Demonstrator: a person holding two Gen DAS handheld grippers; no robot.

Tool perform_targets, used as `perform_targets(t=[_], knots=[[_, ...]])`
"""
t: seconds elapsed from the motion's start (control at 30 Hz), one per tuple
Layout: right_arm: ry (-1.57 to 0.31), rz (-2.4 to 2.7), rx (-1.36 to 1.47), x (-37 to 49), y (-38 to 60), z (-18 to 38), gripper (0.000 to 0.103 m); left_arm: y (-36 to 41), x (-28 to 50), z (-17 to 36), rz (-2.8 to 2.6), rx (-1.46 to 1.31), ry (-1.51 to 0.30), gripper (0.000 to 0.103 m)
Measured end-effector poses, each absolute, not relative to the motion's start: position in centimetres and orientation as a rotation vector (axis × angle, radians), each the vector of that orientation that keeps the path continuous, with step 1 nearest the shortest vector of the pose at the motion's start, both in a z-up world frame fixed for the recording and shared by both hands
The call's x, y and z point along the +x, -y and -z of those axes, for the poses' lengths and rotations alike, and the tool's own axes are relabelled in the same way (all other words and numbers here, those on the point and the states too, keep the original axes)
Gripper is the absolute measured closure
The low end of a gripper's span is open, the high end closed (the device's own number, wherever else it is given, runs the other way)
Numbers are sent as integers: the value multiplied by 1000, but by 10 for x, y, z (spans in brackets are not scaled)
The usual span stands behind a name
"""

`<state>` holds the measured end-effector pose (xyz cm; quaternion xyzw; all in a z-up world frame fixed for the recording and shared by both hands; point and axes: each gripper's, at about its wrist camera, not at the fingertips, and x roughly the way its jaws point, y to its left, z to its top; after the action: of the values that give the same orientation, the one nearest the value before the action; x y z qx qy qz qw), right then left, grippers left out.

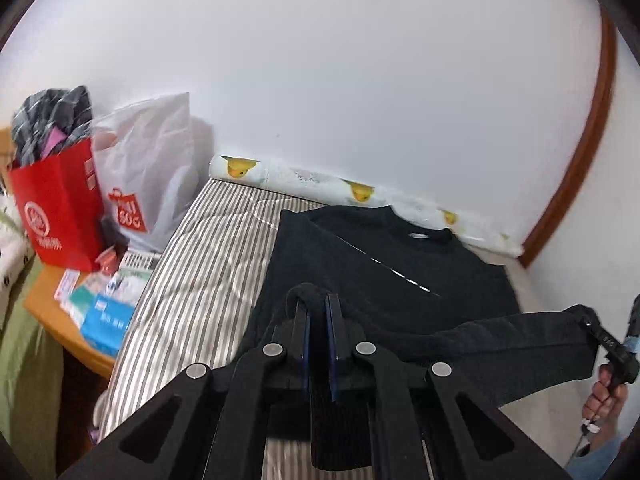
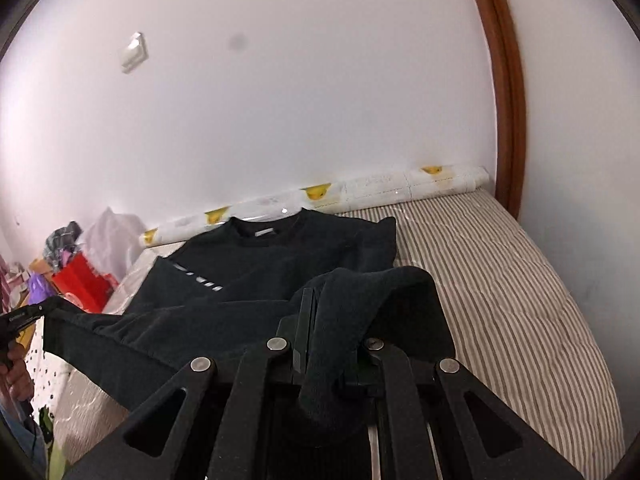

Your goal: Fold small clothes

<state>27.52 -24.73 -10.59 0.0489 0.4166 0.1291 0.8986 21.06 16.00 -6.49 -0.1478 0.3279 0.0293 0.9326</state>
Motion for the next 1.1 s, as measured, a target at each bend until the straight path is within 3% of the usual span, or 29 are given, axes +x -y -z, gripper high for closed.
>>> perform_targets(t=[0.3,0.57,0.67,0.77,0.83,1.1], knots=[[-1017,-238,52,332,237,185,95,-158,293,125,-117,-249,-839,96],[-1082,-239,64,343,244,213,94,-156,306,154,-110,-219,-914,92],[-1099,-229,58,331,248,200,83,-152,299,150,-106,-206,-912,87],[-1056,-191,41,302,261,176,65,-151,278,141,-111,-194,-887,75],[-1026,-165,40,283,268,164,52,-152,263,137,-101,-202,-870,54],[-1083,-122,51,217,283,168,51,-152,194,148,-56,-298,-870,49]])
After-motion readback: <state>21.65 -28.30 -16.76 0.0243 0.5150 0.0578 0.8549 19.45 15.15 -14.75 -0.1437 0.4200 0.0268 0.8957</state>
